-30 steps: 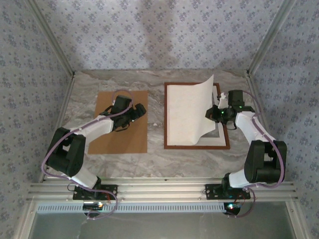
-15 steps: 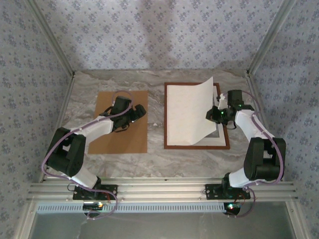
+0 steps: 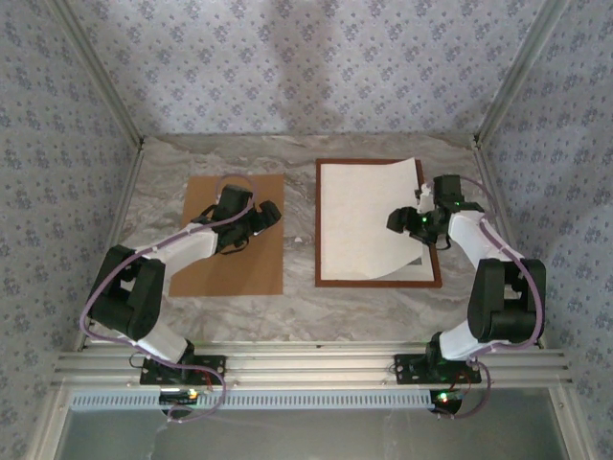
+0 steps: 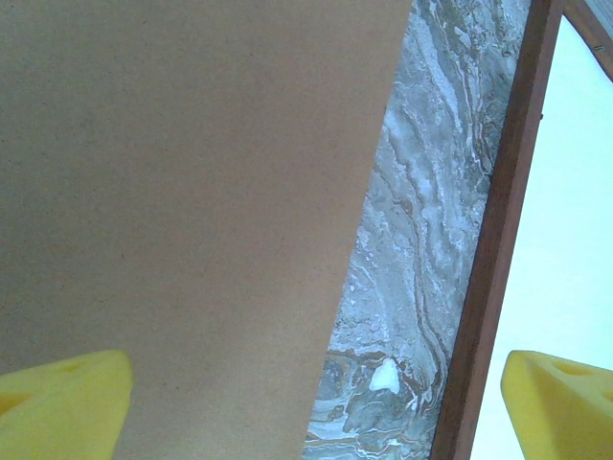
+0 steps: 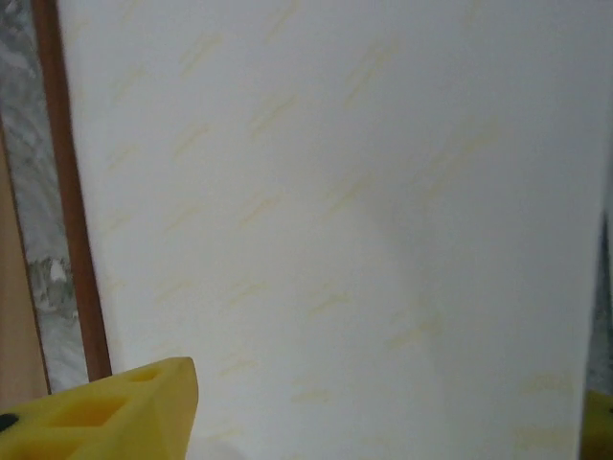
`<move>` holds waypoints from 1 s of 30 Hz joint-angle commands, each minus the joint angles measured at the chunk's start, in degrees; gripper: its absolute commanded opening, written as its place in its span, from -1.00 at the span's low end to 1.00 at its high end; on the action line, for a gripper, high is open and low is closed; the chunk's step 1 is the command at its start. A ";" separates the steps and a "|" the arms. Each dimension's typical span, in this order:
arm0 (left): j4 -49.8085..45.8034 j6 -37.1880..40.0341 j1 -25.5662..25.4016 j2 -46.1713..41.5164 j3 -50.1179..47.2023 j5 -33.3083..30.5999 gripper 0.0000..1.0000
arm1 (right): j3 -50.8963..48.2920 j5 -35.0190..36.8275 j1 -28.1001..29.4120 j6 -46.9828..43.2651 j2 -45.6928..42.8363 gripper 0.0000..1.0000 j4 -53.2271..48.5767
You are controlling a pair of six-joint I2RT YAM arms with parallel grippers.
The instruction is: Put the photo into the frame
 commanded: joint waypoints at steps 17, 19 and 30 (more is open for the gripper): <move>-2.03 1.17 1.43 -2.10 0.11 -1.37 0.97 | 4.35 32.06 1.43 0.84 -1.55 1.00 -8.32; -2.51 1.79 2.39 -2.66 -0.04 -1.55 0.97 | 5.10 33.19 2.47 0.83 -1.61 1.00 -8.59; -7.03 8.91 17.87 -10.38 -4.64 -3.22 0.97 | 3.64 28.56 19.75 12.34 -2.73 1.00 3.78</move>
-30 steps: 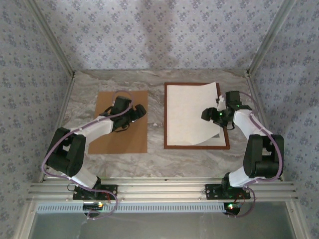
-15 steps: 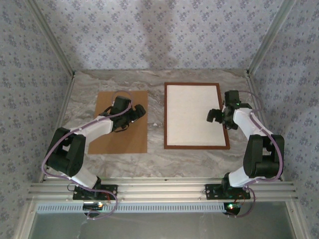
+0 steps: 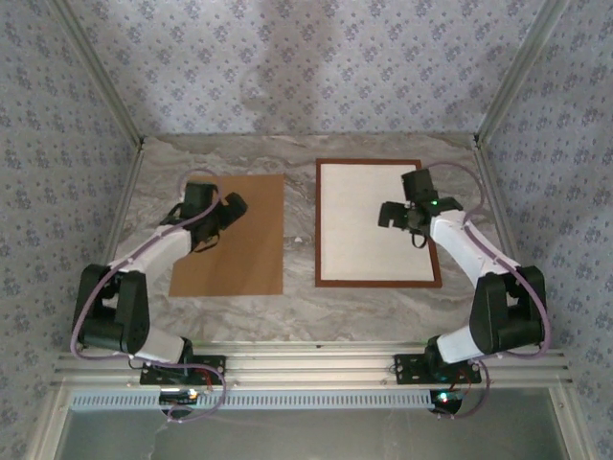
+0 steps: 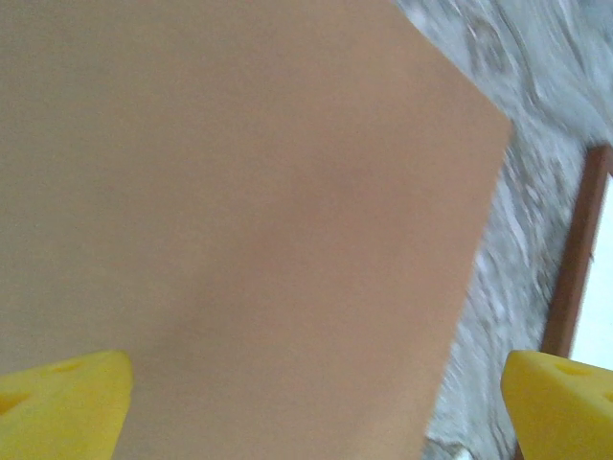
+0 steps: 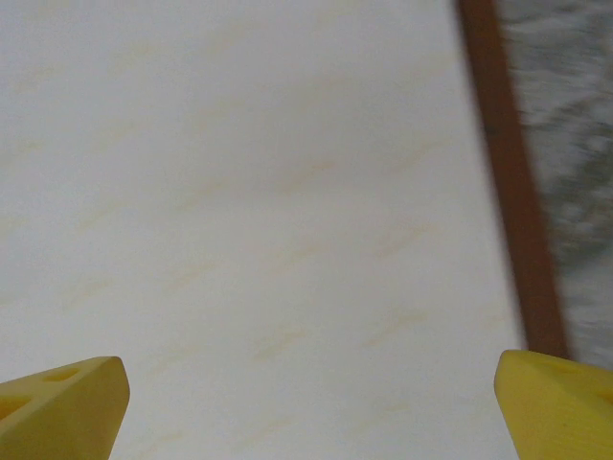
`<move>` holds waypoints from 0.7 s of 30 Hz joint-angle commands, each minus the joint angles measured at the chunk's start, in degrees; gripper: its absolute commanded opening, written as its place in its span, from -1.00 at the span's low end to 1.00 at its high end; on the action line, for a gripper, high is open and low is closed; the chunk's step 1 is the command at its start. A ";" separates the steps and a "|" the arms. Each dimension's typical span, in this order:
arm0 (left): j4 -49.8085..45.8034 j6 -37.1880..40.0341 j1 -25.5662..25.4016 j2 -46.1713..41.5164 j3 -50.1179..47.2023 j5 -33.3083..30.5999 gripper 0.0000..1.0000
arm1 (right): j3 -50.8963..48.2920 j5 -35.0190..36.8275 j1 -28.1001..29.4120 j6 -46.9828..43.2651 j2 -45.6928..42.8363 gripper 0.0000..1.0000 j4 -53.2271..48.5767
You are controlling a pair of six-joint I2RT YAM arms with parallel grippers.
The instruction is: Put the photo into the frame
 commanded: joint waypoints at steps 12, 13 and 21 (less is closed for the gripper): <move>-4.42 5.92 17.08 -6.10 -8.86 -5.60 0.97 | 14.28 5.41 30.30 16.04 18.88 0.98 11.98; -5.01 6.51 17.28 -5.94 -8.83 -7.65 0.97 | 15.67 5.66 31.16 16.94 20.94 0.97 12.20; -5.56 7.13 19.20 -1.06 -8.03 -11.14 0.97 | 23.85 5.02 34.13 20.75 33.38 0.90 15.93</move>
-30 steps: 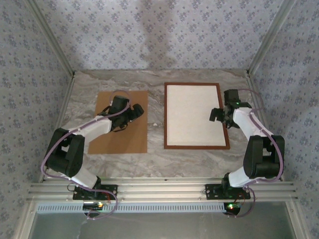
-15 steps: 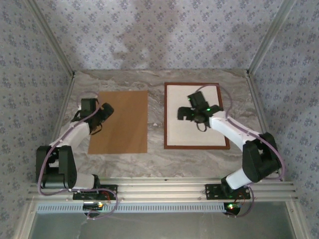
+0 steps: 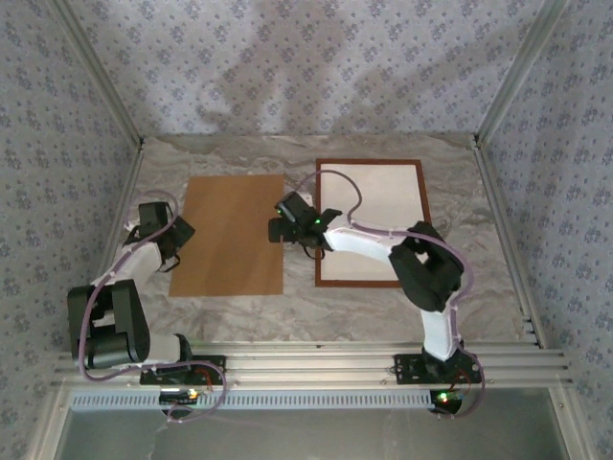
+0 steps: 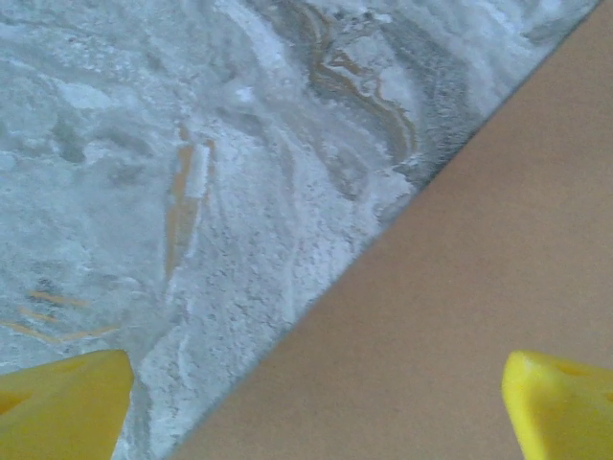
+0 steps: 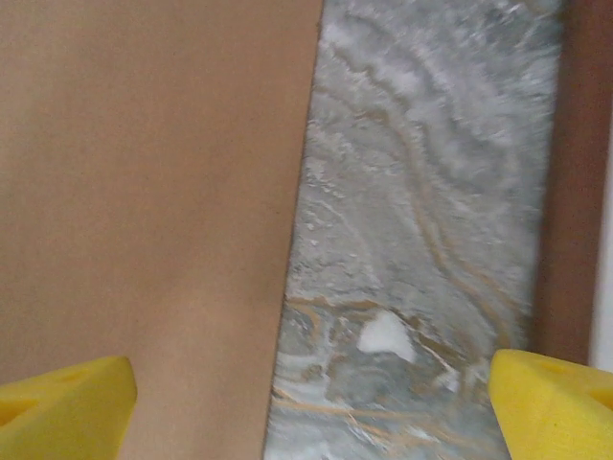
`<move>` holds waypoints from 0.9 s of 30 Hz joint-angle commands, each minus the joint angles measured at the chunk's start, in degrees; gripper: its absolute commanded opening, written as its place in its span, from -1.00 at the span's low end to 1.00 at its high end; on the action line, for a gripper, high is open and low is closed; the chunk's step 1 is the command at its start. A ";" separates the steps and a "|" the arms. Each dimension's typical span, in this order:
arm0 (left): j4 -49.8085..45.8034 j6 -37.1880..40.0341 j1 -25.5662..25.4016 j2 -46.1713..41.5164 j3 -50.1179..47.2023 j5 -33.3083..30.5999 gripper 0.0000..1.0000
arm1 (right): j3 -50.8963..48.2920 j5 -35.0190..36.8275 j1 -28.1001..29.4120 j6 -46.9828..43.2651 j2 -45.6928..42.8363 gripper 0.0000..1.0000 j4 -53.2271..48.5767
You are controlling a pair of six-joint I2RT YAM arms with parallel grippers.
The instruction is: Put the photo into the frame
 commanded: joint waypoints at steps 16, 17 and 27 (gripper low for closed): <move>5.60 -0.23 1.64 7.78 -1.54 12.48 0.97 | 14.42 -3.05 0.23 5.85 16.79 0.79 0.56; 6.04 -0.54 1.61 7.62 -1.94 13.46 0.97 | 14.83 -3.53 0.40 5.85 17.23 0.77 0.79; 6.93 -2.77 -2.18 3.96 -6.21 19.80 0.97 | 18.50 -5.45 1.39 5.32 19.57 0.74 -0.22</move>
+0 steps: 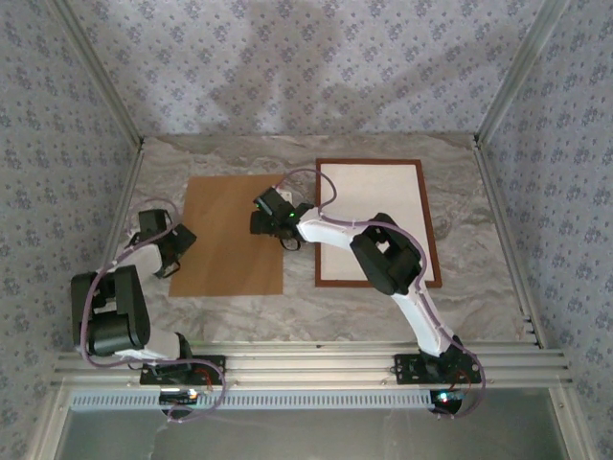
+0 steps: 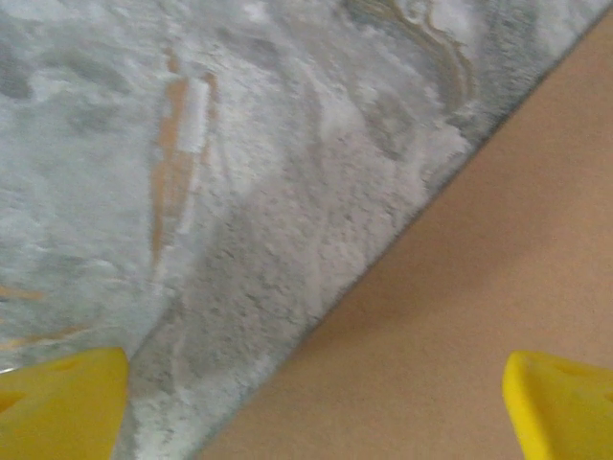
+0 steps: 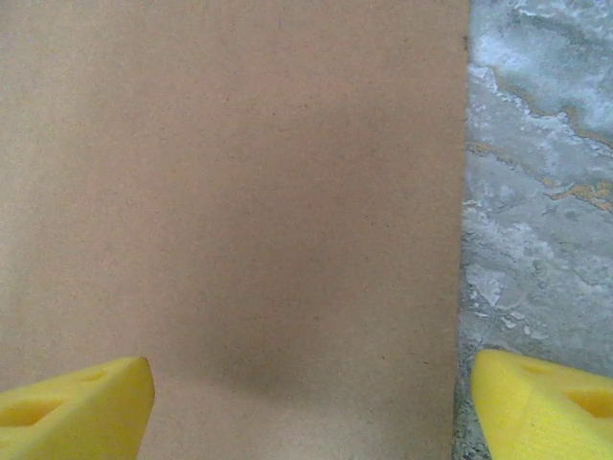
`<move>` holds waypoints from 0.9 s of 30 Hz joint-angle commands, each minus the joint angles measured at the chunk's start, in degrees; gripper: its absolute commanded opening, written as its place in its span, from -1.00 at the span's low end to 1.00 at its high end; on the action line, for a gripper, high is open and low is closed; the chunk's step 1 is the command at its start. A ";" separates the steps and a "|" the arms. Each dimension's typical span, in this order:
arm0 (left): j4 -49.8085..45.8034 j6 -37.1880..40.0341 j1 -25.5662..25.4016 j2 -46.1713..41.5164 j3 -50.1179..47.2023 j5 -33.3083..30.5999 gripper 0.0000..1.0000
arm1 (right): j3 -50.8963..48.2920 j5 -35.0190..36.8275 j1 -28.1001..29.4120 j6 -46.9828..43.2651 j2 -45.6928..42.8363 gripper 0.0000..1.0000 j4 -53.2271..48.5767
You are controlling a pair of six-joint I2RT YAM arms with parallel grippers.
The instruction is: Put the photo into the frame
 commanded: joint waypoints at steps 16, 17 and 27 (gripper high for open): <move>2.50 -5.14 -6.57 -2.57 -4.26 19.41 0.95 | -1.19 -7.59 0.20 0.22 -0.77 0.76 3.12; 2.46 -5.32 -6.87 -2.55 -4.22 19.70 0.95 | -1.91 -7.65 -0.05 0.31 -1.26 0.76 3.28; 2.77 -6.55 -8.50 -2.76 -4.48 19.23 0.95 | -6.14 -7.80 -0.63 -0.51 -8.23 0.76 5.45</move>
